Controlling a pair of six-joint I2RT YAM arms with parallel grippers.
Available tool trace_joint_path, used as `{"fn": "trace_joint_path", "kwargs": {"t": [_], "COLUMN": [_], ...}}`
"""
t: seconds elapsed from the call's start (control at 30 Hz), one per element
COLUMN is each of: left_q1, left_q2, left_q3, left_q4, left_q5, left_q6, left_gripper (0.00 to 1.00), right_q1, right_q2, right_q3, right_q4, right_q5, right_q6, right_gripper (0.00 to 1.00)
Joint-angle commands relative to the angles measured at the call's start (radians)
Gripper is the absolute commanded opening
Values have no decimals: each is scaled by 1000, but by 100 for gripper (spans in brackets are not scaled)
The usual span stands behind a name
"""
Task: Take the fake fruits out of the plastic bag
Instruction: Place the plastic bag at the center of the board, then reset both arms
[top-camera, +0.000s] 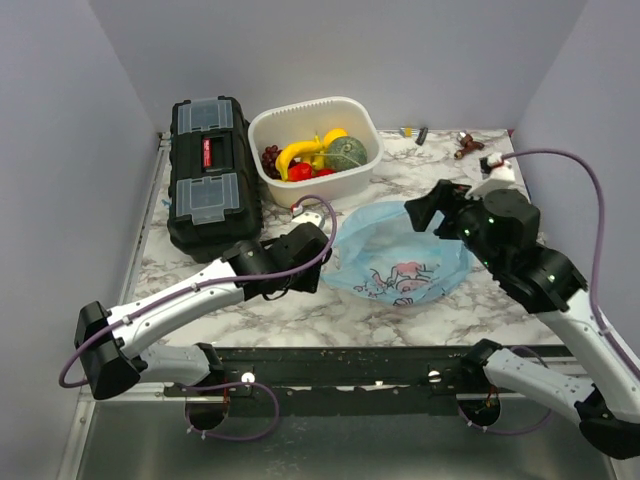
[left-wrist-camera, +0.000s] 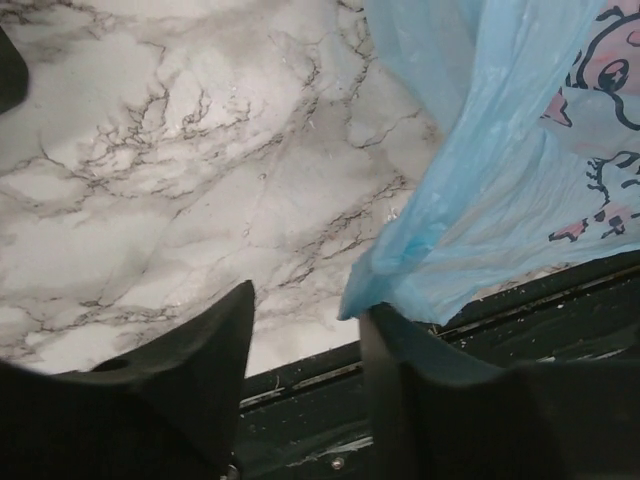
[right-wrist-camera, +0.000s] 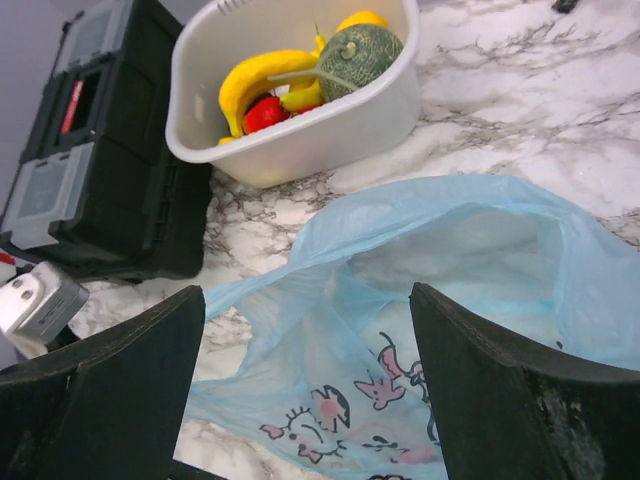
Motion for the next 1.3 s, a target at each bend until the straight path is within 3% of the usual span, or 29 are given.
{"fn": "trace_joint_path", "kwargs": {"t": [0.0, 0.1, 0.37, 0.63, 1.03, 1.27], "left_q1": [17, 31, 36, 39, 39, 39], "left_q2": [-33, -55, -151, -445, -853, -968], "left_q3": [50, 79, 252, 345, 307, 278], "left_q4": [-9, -38, -185, -162, -57, -42], "left_q5": [34, 26, -17, 27, 5, -32], "left_q6": [15, 24, 59, 69, 86, 83], "left_gripper": [54, 71, 98, 99, 99, 99], "right_q1": [-2, -2, -3, -2, -2, -2], "right_q2": [-116, -180, -292, -409, -613, -665], "right_q3": [-1, 20, 92, 153, 186, 194], "right_q4": [-117, -173, -312, -346, -209, -218], "right_q5": [59, 75, 143, 135, 67, 399], "right_q6": [14, 18, 8, -31, -155, 28], "right_gripper": [87, 90, 100, 100, 100, 100]}}
